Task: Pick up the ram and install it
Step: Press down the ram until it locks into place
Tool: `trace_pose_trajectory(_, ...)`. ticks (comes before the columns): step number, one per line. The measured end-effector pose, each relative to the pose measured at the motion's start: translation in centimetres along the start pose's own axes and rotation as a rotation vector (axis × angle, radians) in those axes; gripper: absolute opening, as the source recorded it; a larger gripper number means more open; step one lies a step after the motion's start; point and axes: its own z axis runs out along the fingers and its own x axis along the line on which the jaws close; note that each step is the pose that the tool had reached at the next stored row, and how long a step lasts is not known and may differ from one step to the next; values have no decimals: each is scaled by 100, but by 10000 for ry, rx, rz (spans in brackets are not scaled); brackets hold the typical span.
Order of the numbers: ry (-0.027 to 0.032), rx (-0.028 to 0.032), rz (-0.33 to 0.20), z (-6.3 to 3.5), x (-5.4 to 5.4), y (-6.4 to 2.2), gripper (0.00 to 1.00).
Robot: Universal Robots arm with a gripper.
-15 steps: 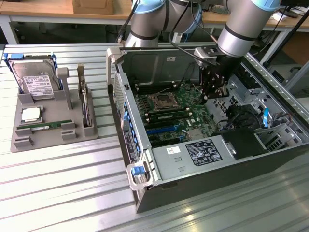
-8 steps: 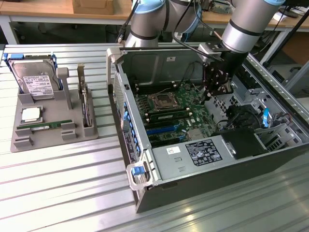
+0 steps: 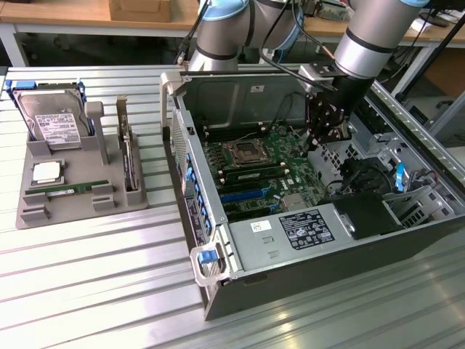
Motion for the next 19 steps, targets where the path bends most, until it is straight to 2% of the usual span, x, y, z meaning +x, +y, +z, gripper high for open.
trace_pose_trajectory(5, -2, 0, 1, 23, -1, 230, 11)
trace_pose_trajectory(7, -1, 1, 1, 27, -1, 267, 11)
trace_pose_trajectory(11, 5, 2, 1, 72, -2, 474, 11)
trace_pose_trajectory(12, 6, 2, 1, 86, -2, 503, 11)
trace_pose_trajectory(16, 6, 2, 0, 151, -2, 518, 11)
trace_pose_trajectory(19, 33, 2, 2, 236, -3, 466, 11)
